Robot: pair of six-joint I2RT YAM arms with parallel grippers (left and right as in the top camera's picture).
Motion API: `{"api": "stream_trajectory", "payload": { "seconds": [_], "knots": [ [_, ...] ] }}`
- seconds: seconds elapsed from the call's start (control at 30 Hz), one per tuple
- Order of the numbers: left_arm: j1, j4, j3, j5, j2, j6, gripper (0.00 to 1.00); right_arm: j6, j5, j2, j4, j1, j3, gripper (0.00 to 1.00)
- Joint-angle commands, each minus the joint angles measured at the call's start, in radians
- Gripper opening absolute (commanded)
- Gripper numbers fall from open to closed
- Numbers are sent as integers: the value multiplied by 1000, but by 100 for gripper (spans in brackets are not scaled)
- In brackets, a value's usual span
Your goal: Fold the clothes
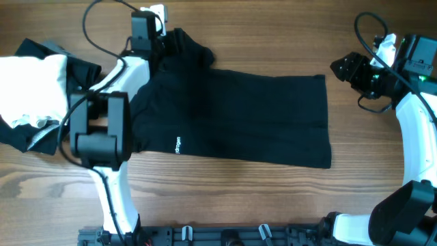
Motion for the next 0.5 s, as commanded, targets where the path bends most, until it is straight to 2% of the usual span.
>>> {"api": "stream_trajectory", "payload": {
  "seconds": [0.0, 0.27, 0.47],
  "knots": [
    [-5, 30, 4, 8, 63, 16, 76, -24, -15, 1, -18, 0, 8, 70],
    [-13, 51, 4, 9, 129, 16, 75, -25, -11, 1, -21, 0, 6, 71],
    [-29, 66, 4, 9, 151, 17, 61, -25, -11, 1, -34, 0, 6, 71]
  ]
}}
